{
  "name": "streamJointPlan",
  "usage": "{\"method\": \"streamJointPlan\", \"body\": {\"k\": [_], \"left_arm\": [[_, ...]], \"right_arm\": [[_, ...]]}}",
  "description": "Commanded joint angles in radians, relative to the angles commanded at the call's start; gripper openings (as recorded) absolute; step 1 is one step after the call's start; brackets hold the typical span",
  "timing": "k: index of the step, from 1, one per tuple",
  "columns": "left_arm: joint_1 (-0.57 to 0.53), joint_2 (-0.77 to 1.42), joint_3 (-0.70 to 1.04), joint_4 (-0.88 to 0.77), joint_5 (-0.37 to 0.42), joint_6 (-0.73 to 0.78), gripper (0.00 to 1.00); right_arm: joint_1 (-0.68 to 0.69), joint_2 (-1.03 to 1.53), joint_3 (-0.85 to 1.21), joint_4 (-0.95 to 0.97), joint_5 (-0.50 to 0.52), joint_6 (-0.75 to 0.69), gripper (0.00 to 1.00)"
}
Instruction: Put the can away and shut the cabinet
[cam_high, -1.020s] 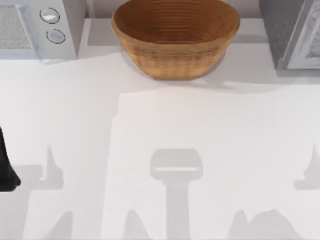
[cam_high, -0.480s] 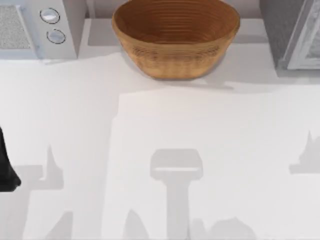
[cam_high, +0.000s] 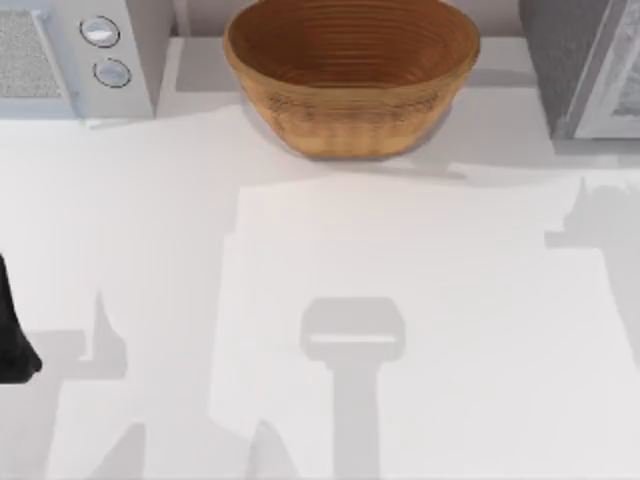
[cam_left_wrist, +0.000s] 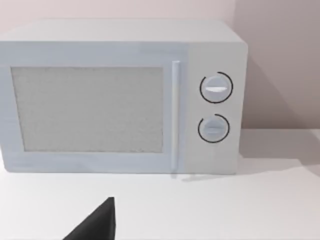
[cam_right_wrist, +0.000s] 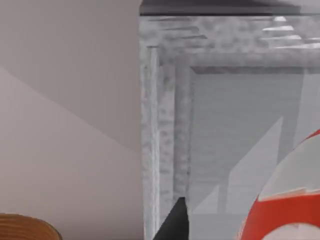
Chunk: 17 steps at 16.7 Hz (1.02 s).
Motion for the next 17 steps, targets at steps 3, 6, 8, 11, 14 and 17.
{"method": "streamJointPlan", "body": {"k": [3, 6, 8, 11, 14, 17], "left_arm": [[0.0, 0.0, 0.0, 0.0, 0.0, 0.0, 1.0], [0.0, 0.0, 0.0, 0.0, 0.0, 0.0, 1.0], [0.0, 0.0, 0.0, 0.0, 0.0, 0.0, 1.0], [0.0, 0.0, 0.0, 0.0, 0.0, 0.0, 1.0], [0.0, 0.0, 0.0, 0.0, 0.0, 0.0, 1.0], [0.0, 0.0, 0.0, 0.0, 0.0, 0.0, 1.0]], "right_arm": [[0.028, 0.197, 0.259, -0.063, 0.029, 0.002, 0.0], [0.053, 0.375, 0.492, -0.119, 0.056, 0.004, 0.0], [0.067, 0.474, 0.623, -0.151, 0.071, 0.006, 0.0], [0.082, 0.583, 0.766, -0.185, 0.087, 0.007, 0.0], [0.088, 0.628, 0.826, -0.2, 0.094, 0.007, 0.0], [0.088, 0.628, 0.826, -0.2, 0.094, 0.007, 0.0]]}}
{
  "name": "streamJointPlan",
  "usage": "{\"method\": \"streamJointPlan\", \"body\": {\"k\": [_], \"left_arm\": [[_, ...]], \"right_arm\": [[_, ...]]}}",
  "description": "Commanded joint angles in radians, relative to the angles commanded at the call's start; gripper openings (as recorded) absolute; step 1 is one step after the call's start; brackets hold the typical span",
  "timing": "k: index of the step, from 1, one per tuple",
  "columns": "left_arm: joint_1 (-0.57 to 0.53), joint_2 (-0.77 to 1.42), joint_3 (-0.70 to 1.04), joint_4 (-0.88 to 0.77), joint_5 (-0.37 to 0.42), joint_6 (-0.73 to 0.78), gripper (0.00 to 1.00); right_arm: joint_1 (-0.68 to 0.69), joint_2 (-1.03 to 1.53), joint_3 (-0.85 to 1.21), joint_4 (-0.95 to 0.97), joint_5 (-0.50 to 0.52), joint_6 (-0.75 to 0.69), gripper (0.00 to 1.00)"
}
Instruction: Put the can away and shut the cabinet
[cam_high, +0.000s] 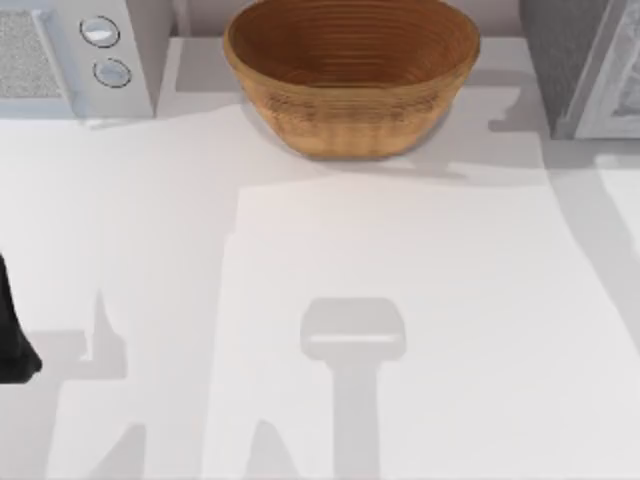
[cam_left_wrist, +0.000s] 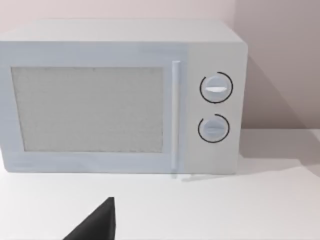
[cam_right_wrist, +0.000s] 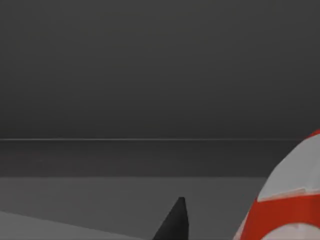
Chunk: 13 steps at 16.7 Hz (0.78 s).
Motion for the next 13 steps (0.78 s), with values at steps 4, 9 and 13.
{"method": "streamJointPlan", "body": {"k": [4, 9, 13], "left_arm": [[0.0, 0.0, 0.0, 0.0, 0.0, 0.0, 1.0], [0.0, 0.0, 0.0, 0.0, 0.0, 0.0, 1.0], [0.0, 0.0, 0.0, 0.0, 0.0, 0.0, 1.0]], "right_arm": [[-0.008, 0.019, 0.028, -0.006, -0.003, 0.002, 0.0], [-0.022, 0.179, 0.227, -0.061, -0.016, 0.002, 0.0], [-0.037, 0.331, 0.434, -0.112, -0.029, 0.001, 0.0]]}}
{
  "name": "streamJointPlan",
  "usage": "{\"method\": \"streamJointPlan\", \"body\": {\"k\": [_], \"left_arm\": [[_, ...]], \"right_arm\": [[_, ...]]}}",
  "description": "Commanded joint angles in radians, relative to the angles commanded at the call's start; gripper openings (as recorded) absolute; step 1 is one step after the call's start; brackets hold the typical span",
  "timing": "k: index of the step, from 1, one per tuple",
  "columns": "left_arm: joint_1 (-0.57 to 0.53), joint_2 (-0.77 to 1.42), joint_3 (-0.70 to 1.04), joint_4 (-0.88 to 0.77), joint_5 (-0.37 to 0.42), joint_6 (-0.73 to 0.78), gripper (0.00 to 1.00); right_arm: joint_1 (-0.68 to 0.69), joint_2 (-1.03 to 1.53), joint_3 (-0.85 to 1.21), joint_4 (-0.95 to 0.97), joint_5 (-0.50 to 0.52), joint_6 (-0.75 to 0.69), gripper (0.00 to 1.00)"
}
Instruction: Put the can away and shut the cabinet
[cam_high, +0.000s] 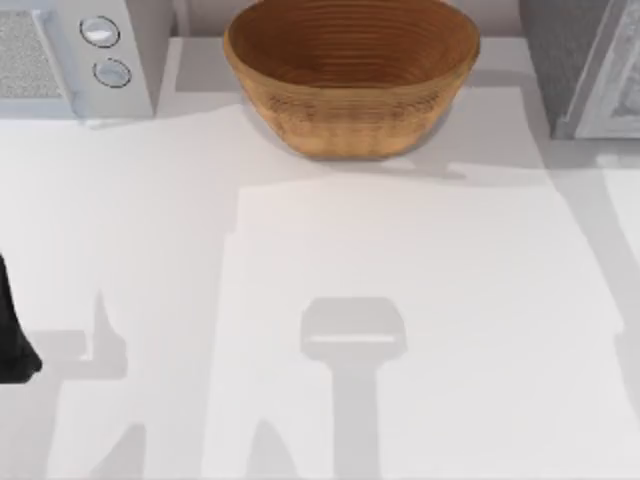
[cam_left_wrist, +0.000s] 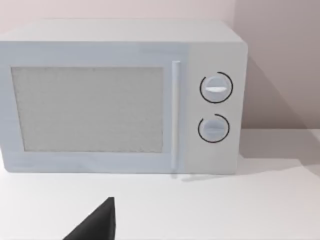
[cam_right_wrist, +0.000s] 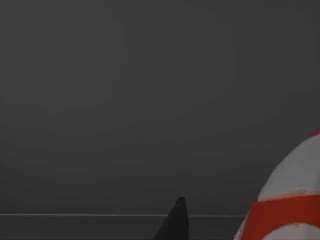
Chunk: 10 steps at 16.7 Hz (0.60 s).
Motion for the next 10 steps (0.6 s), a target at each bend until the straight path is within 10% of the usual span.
{"method": "streamJointPlan", "body": {"k": [10], "left_arm": [[0.0, 0.0, 0.0, 0.0, 0.0, 0.0, 1.0]], "right_arm": [[-0.041, 0.351, 0.486, -0.121, -0.036, -0.001, 0.0]]}}
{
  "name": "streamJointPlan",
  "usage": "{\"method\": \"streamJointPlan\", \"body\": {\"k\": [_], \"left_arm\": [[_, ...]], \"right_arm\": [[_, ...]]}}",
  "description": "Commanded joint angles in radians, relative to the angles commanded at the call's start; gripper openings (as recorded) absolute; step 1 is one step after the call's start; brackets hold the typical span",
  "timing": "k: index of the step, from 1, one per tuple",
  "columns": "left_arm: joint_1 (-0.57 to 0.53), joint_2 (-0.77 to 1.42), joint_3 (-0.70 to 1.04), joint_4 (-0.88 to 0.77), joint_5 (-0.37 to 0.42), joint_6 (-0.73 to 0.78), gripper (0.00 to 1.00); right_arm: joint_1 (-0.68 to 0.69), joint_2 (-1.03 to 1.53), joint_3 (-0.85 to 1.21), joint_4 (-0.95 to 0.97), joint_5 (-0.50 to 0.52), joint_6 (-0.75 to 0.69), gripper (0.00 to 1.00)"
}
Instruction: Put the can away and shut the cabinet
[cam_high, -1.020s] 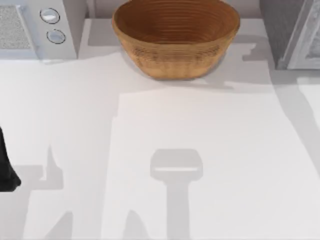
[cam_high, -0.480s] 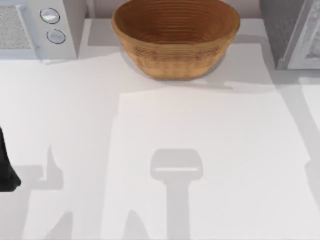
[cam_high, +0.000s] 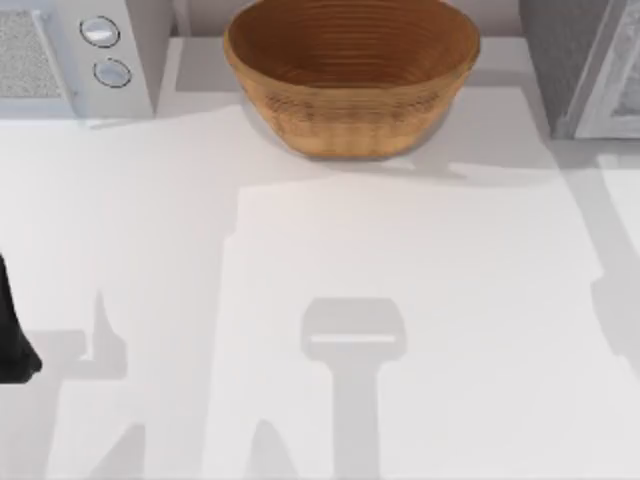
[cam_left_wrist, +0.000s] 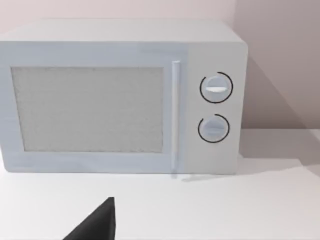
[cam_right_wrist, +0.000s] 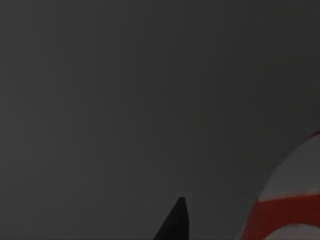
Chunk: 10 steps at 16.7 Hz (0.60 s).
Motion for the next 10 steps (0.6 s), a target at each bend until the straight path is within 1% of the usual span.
{"method": "streamJointPlan", "body": {"k": [4, 9, 10], "left_arm": [[0.0, 0.0, 0.0, 0.0, 0.0, 0.0, 1.0], [0.0, 0.0, 0.0, 0.0, 0.0, 0.0, 1.0], [0.0, 0.0, 0.0, 0.0, 0.0, 0.0, 1.0]], "right_arm": [[-0.01, 0.076, 0.098, -0.025, -0.008, 0.0, 0.0], [-0.01, 0.078, 0.101, -0.026, -0.008, 0.0, 0.0], [-0.01, 0.078, 0.101, -0.026, -0.008, 0.0, 0.08]]}}
